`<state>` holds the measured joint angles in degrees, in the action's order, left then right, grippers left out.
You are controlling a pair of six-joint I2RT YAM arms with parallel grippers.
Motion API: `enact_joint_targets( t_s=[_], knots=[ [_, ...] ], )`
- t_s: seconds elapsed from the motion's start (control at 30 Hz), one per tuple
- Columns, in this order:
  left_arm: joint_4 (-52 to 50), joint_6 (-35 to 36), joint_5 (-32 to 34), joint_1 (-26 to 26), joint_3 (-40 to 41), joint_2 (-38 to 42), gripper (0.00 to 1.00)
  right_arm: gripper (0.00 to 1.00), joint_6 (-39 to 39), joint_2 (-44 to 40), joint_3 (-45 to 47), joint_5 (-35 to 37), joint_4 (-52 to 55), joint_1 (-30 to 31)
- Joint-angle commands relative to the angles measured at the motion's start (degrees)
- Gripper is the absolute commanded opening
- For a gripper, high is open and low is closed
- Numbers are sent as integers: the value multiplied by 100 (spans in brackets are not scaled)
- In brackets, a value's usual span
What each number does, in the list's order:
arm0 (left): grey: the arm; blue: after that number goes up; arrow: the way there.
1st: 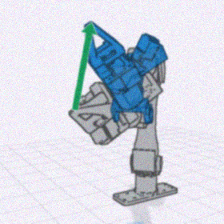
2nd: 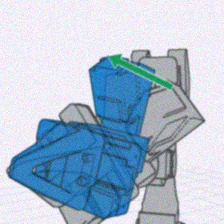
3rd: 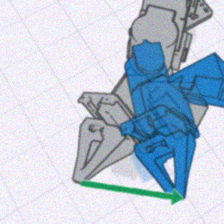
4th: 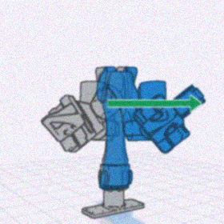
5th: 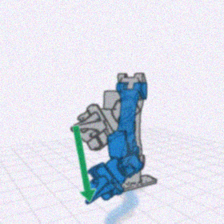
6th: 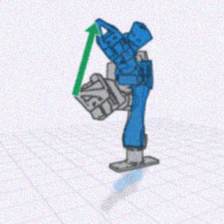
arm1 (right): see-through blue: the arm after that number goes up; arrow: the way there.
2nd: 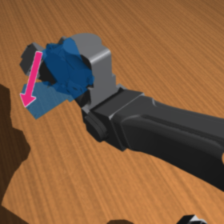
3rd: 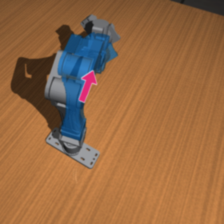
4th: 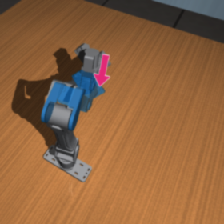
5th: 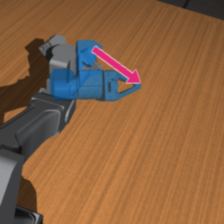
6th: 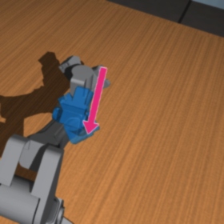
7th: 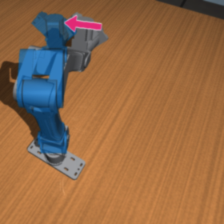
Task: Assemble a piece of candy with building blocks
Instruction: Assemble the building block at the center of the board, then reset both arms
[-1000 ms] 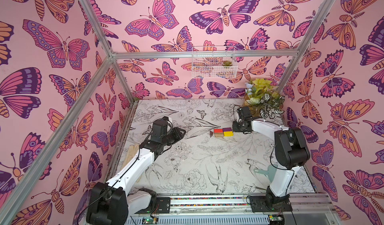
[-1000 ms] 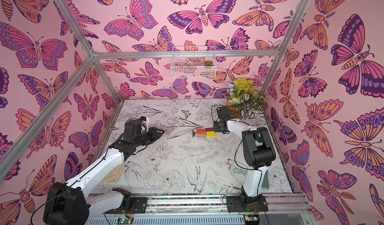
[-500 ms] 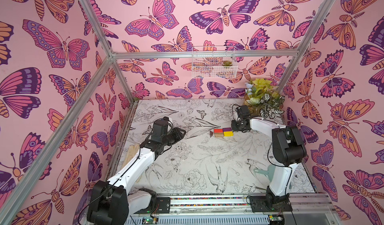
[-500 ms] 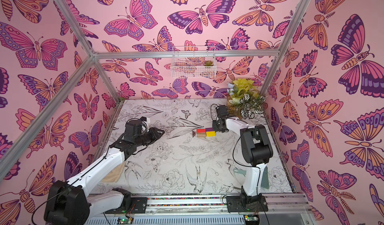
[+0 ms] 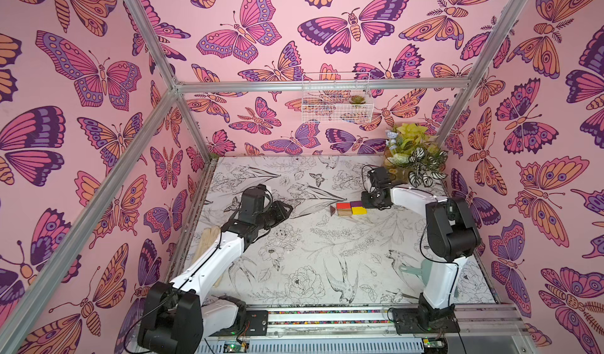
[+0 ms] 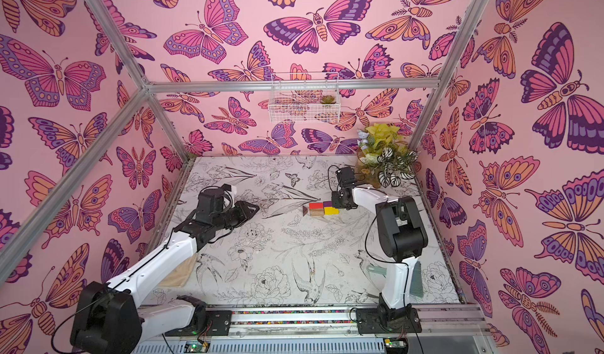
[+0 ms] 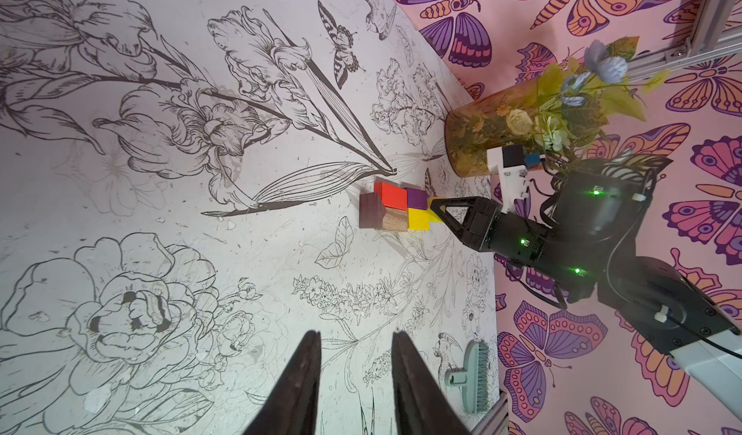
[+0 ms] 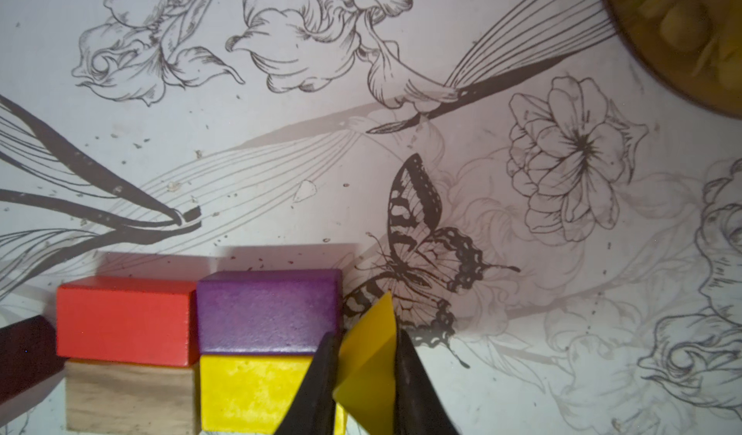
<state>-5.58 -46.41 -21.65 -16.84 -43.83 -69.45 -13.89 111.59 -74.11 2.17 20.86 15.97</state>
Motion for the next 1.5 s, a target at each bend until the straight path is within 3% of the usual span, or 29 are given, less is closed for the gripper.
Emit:
enact_joint_targets(
  t_s=[0.0,0.3,0.7,0.93,1.17,1.3,1.33,1.4,1.47],
  knots=[
    [67,27,-81,12,31,90,33,12,-48,122,-61,178,221,21],
    [65,31,-85,14,23,48,33,17,-34,183,-109,196,278,27],
    [59,45,-110,10,-15,-42,33,40,-78,64,-34,202,93,40],
    [61,53,-72,14,-37,-73,33,44,-125,-688,141,378,-86,56],
    [68,247,55,14,-219,-172,33,45,-322,-2086,433,996,293,85],
    [67,647,737,60,-250,-16,33,57,-338,-3367,1175,1554,152,41],
    [59,878,1000,95,-219,75,37,65,-284,-3639,1421,1635,-2,1],
    [-13,1293,1654,150,-135,281,60,74,-185,-4068,1862,1663,-271,-151],
    [1,1820,2412,154,1,542,64,79,-146,-4347,2167,1884,-390,-279]
  ],
)
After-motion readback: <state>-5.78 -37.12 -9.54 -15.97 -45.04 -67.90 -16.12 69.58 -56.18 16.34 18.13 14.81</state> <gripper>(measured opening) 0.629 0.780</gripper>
